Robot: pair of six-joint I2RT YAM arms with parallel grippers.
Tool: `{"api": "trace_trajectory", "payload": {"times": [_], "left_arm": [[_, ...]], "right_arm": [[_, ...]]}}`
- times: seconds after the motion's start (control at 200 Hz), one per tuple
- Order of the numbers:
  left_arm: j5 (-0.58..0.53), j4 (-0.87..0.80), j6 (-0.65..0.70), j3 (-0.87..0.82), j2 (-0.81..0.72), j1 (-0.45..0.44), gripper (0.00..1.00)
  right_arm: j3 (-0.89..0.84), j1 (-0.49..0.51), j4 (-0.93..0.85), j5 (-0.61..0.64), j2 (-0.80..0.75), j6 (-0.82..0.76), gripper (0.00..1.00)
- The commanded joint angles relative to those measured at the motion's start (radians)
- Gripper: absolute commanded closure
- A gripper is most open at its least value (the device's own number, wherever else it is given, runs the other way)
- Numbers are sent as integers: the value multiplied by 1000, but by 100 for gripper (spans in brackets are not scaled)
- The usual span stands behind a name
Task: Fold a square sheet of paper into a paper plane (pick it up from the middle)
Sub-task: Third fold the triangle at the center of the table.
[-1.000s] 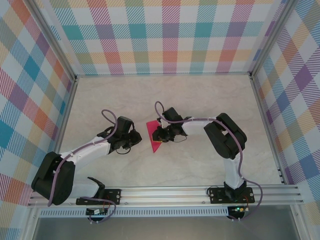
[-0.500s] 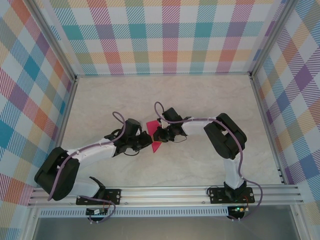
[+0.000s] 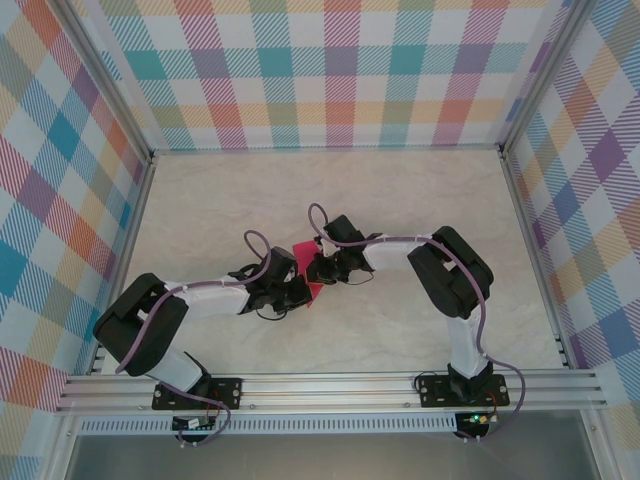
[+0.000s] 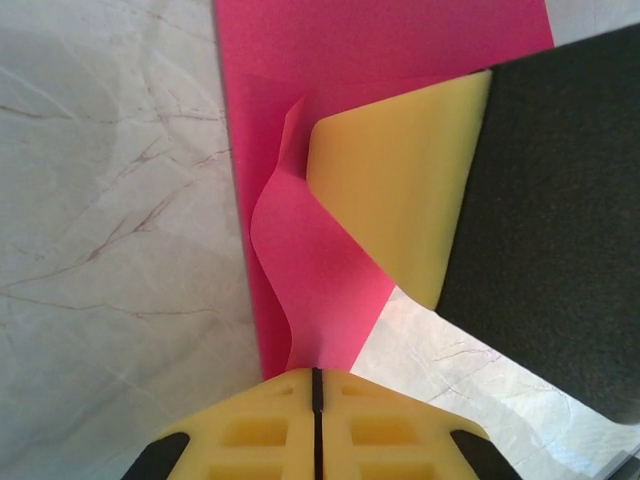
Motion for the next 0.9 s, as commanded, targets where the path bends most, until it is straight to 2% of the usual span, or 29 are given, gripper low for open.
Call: {"api": "trace_trajectory", "payload": {"times": [0.0, 0.22, 0.44, 0.67, 0.895], "left_arm": [[-17, -1, -8, 24, 14, -6, 92], [-30, -28, -4, 28, 22, -8, 92], [3, -31, 6, 34, 45, -11, 91], [-21, -147, 56, 72, 25, -13, 91], [8, -43, 17, 46, -44, -13, 91]], "right_arm": [[-9, 0, -88, 74, 52, 0, 91], [-11, -1, -88, 77, 53, 3, 91], [-11, -1, -91, 79, 56, 5, 91], [-11, -1, -93, 80, 54, 5, 91], [-11, -1, -92, 80, 57, 7, 91]]}}
